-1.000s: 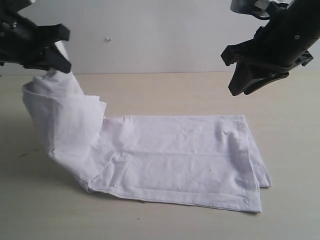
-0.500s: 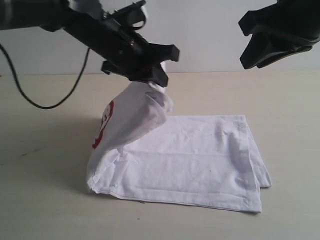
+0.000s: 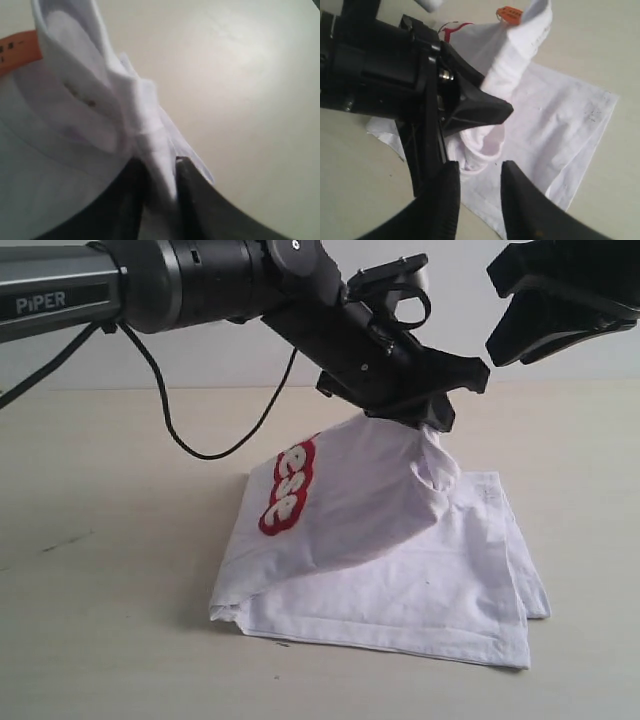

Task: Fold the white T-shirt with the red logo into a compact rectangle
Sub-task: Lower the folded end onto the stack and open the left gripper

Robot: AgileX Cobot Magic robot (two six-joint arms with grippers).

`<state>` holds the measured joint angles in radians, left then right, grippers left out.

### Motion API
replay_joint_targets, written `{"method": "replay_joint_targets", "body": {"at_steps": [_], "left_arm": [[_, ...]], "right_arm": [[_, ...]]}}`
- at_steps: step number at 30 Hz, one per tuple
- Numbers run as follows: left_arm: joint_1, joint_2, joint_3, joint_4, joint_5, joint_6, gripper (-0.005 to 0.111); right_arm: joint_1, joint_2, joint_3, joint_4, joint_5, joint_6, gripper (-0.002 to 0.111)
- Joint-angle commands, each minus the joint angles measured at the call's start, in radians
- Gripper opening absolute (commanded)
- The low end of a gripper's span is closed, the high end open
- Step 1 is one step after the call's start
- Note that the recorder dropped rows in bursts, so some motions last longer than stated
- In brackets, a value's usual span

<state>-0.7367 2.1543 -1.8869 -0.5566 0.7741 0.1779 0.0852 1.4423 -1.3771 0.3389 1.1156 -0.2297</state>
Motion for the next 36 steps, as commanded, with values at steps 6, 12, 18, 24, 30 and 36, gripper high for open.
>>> {"method": "replay_joint_targets", "body": {"at_steps": [6, 12, 18, 24, 30, 36], "left_arm": [[-0.033, -0.001, -0.029, 0.084, 0.086, 0.057, 0.048], [-0.027, -0.029, -0.027, 0.343, 0.197, -0.038, 0.048], [-0.031, -0.03, 0.034, 0.427, 0.31, -0.034, 0.048], [-0.031, -0.03, 0.187, 0.427, 0.283, 0.111, 0.048], [-0.031, -0.03, 0.337, 0.423, 0.127, 0.156, 0.031], [-0.032, 0.0, 0.389, 0.396, 0.099, 0.16, 0.019]], "right_arm": [[0.002, -0.01, 0.007, -0.034, -0.007, -0.001, 0.03], [0.002, -0.01, 0.067, -0.091, -0.077, 0.044, 0.03], [0.002, -0.01, 0.095, -0.115, -0.09, 0.061, 0.03], [0.002, -0.01, 0.105, -0.115, -0.105, 0.059, 0.03], [0.002, -0.01, 0.105, -0.115, -0.119, 0.059, 0.03], [0.002, -0.01, 0.105, -0.115, -0.119, 0.059, 0.03]]}}
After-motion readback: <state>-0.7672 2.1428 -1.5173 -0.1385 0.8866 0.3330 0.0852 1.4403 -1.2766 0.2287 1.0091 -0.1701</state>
